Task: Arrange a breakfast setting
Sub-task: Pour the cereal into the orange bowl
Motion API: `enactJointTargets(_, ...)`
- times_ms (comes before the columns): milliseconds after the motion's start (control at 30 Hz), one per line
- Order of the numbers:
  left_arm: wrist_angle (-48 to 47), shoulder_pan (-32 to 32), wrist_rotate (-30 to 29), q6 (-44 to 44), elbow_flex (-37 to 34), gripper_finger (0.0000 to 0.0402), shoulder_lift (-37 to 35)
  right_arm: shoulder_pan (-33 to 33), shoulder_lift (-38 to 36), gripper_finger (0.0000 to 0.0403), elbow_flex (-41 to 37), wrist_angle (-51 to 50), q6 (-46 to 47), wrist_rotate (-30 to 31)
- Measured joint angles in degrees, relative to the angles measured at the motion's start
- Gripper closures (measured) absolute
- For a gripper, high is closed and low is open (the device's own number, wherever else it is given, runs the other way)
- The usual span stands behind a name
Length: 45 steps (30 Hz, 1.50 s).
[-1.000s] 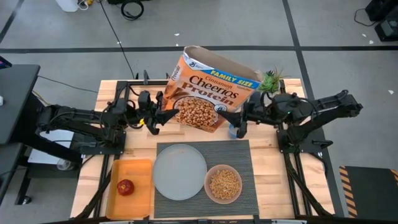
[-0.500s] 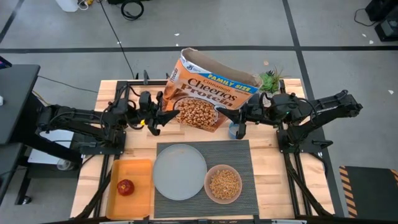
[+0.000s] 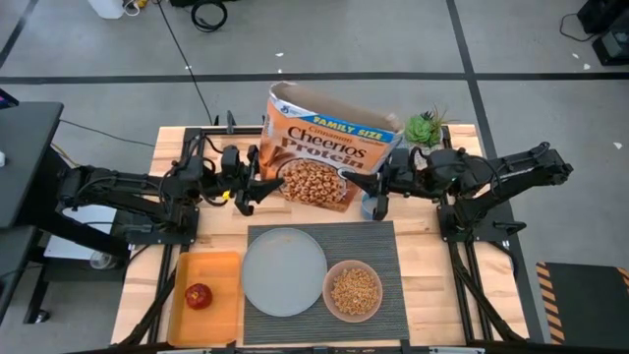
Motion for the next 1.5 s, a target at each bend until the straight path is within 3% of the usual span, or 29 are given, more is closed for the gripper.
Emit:
enactJointTargets(400,-10.7,0.2,-0.2,3.6,0.0,0.0156,-8.0,-0.3,0.0,0.0329,0.0,-6.4,2.9,-1.2)
enactJointTargets(600,-13.0,0.2,-2.1,3.8,0.2,0.0156,-10.4,-0.4,0.0,0.0331,0.0,-7.7,3.4,-5.0)
enactJointTargets(800,-24.5,0.2,-1.4,4.5,6.8,0.0156,-8.8,-0.5,0.0,0.0331,0.0,-9.9,6.4,-8.8)
enactJointTargets(1033,-31.4,1.0,-0.5,6.7,15.1,0.0164,-4.9,-0.5,1.0,0.0331,0.0,-11.8,5.9,-9.0)
enactJointTargets(1200,-38.7,2.1,1.9,7.5,19.6,0.0215,-2.4,-0.5,2.4,0.0328,0.0,-12.1,5.1,-8.8)
enactJointTargets(1500,-41.0,2.4,3.0,8.2,20.9,0.0362,-1.8,-0.5,2.7,0.0312,0.0,-12.2,9.4,-9.8)
